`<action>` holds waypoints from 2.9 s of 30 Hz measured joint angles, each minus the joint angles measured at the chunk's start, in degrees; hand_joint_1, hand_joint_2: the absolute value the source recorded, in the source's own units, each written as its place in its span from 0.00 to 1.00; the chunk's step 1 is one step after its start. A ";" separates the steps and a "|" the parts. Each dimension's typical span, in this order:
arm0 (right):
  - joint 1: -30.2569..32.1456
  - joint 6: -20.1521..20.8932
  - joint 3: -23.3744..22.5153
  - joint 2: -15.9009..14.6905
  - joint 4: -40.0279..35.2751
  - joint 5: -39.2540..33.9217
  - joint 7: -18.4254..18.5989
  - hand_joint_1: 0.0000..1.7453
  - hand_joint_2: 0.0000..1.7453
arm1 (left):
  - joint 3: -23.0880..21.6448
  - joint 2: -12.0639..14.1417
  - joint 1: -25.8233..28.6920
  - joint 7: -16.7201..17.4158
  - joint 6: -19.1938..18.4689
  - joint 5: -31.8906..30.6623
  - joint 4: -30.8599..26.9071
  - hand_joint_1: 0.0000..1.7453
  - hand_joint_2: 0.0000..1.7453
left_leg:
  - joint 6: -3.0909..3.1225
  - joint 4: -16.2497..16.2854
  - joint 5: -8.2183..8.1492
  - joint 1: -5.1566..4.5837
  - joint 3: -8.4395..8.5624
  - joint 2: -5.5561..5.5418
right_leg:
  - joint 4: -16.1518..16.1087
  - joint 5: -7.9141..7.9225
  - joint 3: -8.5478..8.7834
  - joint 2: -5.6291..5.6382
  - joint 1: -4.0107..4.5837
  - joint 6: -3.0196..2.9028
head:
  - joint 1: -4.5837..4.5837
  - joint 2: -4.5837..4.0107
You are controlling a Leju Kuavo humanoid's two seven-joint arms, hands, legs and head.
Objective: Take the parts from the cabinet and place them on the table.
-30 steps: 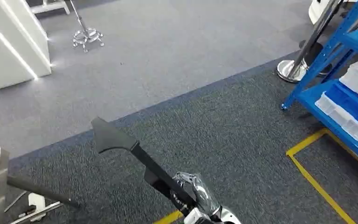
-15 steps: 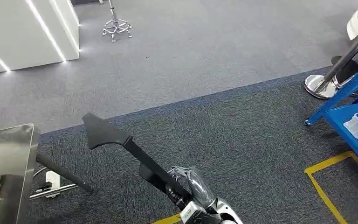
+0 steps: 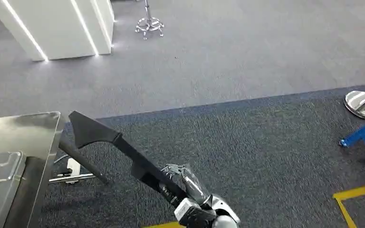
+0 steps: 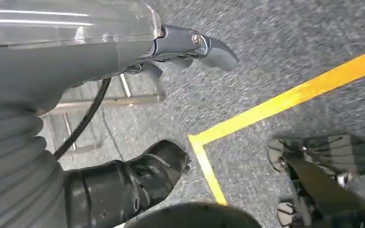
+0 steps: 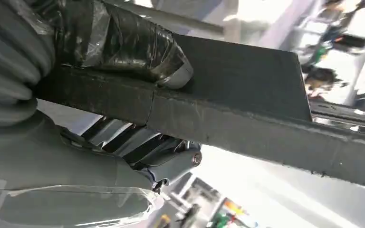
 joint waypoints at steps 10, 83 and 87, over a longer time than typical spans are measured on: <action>-0.19 0.04 0.33 0.24 1.38 -0.68 -0.02 0.96 1.00 | 0.02 0.15 -0.17 -0.04 0.54 -0.42 0.00 0.00 1.00 | 0.44 -2.81 1.87 -0.05 1.51 4.91 | 0.55 -1.35 0.54 -6.36 0.96 1.01 | 0.22 0.00; 2.61 0.96 1.35 -0.85 0.52 -1.57 -0.02 0.96 1.00 | 1.42 -0.98 1.34 0.17 1.73 0.09 0.00 0.00 1.00 | 2.80 -2.71 1.62 -0.12 1.99 -1.83 | 11.10 -3.83 -4.92 -0.58 0.89 1.80 | 0.26 0.02; 2.58 0.96 1.35 -0.92 0.22 -1.57 -0.06 0.96 1.00 | 1.42 -1.09 1.16 0.17 1.73 0.07 0.00 0.00 1.00 | 1.77 -2.51 1.83 -0.05 1.45 -4.16 | 1.21 -0.50 -0.87 2.84 0.99 1.29 | 0.26 0.00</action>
